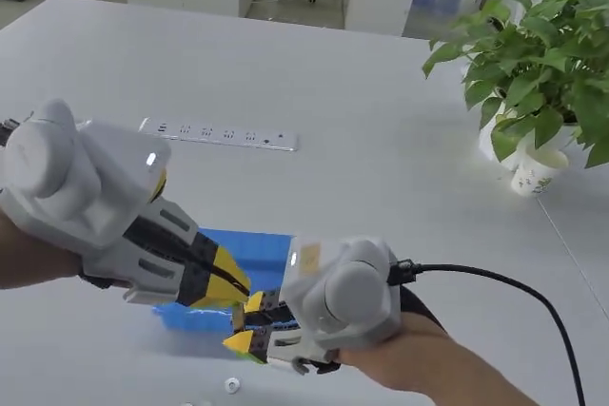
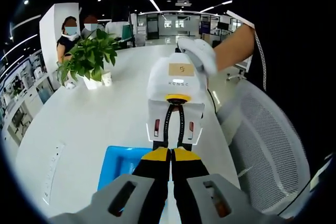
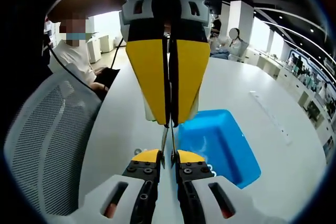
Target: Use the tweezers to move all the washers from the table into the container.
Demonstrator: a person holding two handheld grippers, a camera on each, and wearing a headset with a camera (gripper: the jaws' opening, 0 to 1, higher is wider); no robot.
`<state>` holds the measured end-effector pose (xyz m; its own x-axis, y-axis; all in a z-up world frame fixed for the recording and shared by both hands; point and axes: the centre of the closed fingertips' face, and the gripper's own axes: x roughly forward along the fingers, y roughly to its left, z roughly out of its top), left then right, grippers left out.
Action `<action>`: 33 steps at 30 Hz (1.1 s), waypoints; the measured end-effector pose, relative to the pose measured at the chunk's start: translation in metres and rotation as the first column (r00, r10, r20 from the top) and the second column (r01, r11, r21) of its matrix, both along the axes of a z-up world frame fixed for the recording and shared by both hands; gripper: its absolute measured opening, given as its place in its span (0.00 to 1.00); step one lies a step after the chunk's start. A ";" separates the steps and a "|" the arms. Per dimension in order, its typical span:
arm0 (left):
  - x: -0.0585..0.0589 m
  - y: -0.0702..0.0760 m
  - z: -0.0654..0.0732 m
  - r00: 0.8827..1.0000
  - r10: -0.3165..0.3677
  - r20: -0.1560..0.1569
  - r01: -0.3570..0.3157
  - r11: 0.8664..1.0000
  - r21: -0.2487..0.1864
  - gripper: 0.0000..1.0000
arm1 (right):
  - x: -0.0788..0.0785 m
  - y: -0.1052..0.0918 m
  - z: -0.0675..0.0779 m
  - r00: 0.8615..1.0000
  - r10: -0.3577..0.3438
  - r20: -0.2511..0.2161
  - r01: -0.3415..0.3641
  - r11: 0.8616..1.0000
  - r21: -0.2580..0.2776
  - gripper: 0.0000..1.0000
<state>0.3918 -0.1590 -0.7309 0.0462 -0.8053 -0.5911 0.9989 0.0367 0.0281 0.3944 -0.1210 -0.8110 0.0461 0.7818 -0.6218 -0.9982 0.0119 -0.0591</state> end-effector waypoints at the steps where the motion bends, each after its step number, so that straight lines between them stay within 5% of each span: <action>1: -0.001 0.000 -0.001 1.000 0.001 -0.001 -0.001 1.000 -0.001 0.03 | 0.000 0.000 -0.001 1.000 -0.001 0.001 0.001 1.000 0.000 0.12; 10: -0.008 0.003 -0.014 1.000 0.006 -0.029 -0.006 1.000 0.001 0.03 | -0.009 0.000 -0.016 1.000 -0.005 -0.018 0.005 1.000 0.003 0.12; 33: -0.023 0.005 -0.041 0.999 0.013 -0.039 -0.012 1.000 0.024 0.03 | -0.025 0.003 -0.044 0.999 0.023 -0.026 -0.024 0.999 -0.028 0.12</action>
